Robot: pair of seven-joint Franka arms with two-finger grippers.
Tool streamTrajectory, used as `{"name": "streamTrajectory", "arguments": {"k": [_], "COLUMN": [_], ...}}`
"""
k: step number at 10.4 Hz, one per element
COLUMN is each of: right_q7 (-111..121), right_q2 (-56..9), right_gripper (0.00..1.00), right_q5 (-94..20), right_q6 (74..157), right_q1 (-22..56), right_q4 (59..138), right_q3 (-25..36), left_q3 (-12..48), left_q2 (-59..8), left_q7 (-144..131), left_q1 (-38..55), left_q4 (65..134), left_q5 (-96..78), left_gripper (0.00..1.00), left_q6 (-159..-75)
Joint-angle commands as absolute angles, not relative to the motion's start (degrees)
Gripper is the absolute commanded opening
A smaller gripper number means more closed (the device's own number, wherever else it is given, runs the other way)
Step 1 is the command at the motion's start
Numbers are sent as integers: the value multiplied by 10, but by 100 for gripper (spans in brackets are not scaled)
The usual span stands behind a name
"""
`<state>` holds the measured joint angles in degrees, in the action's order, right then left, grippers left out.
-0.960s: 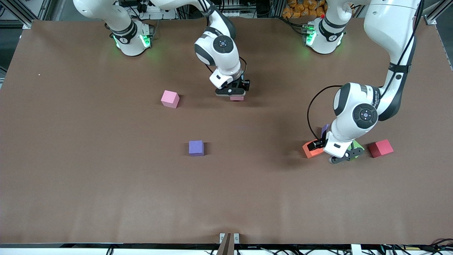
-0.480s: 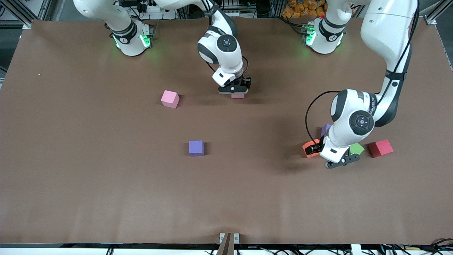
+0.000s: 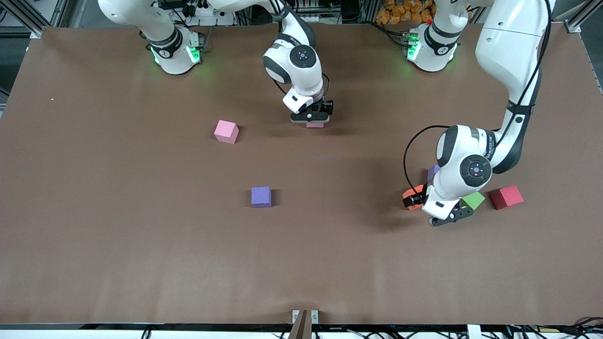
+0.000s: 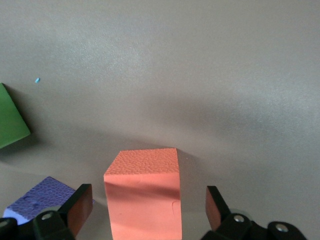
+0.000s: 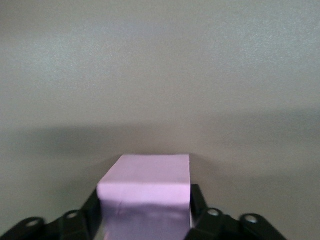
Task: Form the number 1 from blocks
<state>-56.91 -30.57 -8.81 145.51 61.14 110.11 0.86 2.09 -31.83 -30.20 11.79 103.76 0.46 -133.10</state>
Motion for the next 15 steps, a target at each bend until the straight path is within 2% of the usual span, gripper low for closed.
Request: {"name": "streamTrajectory", "arguments": {"k": [1, 4, 5, 6, 7, 8, 10, 12, 15], "right_q7": [-578, -535, -515, -495, -471, -430, -352, -319, -301], "right_q2": [-252, -196, -194, -194, -196, -206, -254, -315, -360], "right_gripper": [100, 100, 100, 100, 100, 100, 100, 100, 100], "right_q5": [-93, -70, -52, -36, -21, -14, -14, -13, -19], "right_q6": [1450, 1441, 1439, 1439, 1439, 1439, 1439, 1441, 1455], "right_q1": [604, 522, 487, 449, 408, 370, 320, 306, 295], "right_q4": [1127, 1158, 1159, 1158, 1154, 1133, 1068, 1002, 958], "right_q3": [14, 14, 14, 14, 13, 14, 14, 14, 13], "left_q3": [14, 13, 13, 14, 13, 14, 15, 16, 15], "left_q2": [-333, -343, -343, -343, -341, -338, -324, -314, -308], "left_q7": [-286, -286, -285, -286, -286, -287, -289, -290, -297], "left_q1": [125, 125, 127, 130, 141, 159, 190, 240, 321], "left_q4": [1026, 1027, 1027, 1027, 1026, 1026, 1019, 1010, 1000], "left_q5": [-11, -11, -11, -10, -5, -3, -1, -2, -11], "left_gripper": [100, 100, 71, 32, 8, 0, 0, 0, 0], "left_q6": [-1323, -1323, -1323, -1323, -1323, -1323, -1322, -1321, -1313]}}
